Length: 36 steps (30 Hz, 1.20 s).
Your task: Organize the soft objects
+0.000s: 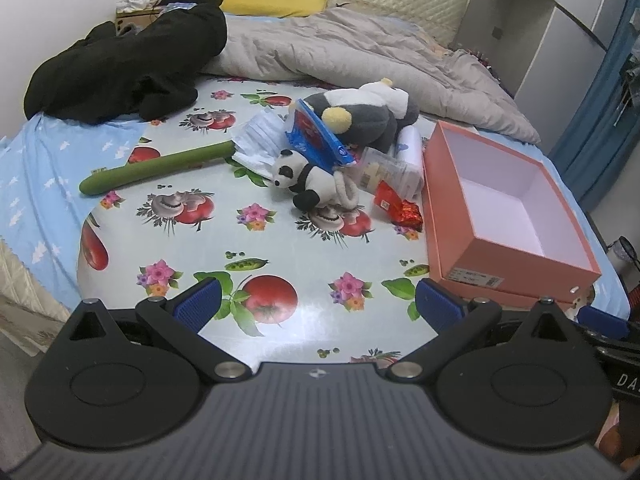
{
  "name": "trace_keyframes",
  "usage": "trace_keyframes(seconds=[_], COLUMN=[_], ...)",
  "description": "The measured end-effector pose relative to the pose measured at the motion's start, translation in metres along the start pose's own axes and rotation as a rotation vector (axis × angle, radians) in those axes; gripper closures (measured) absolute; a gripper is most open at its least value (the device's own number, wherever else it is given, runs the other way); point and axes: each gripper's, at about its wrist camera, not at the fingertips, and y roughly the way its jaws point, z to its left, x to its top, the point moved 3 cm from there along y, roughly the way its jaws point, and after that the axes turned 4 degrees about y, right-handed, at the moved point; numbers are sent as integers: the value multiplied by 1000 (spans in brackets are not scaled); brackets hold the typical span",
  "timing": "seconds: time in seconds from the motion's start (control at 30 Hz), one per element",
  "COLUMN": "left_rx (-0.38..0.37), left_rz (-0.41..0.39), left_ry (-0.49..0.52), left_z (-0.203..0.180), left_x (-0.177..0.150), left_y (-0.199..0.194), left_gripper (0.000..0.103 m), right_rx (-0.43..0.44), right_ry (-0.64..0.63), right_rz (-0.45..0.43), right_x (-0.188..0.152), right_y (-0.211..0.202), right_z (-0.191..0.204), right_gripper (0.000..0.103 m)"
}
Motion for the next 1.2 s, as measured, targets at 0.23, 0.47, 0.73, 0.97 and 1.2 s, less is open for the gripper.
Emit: trace_keyframes(seconds=[0.23,0.47,0.73,0.97,1.2], left_rx=[-4,-8,-3,-36,-101], left_rz=[16,49,92,130,150], left_ry=[-40,-67,-110,-145,-185], left_z=[6,20,44,61,69], left_x=[9,24,39,52,65], left_y=[21,51,100,145,194], left_gripper=[0,0,0,0,13], right_rx=[4,8,28,3,-7], right_ry=[-36,-58,-159,-207,-253], right_rz=[9,46,65,131,117], right_x=[12,24,29,28,32], right_y=[22,56,94,141,187], right_z=[11,20,49,63,64], right_gripper=[0,0,2,33,38])
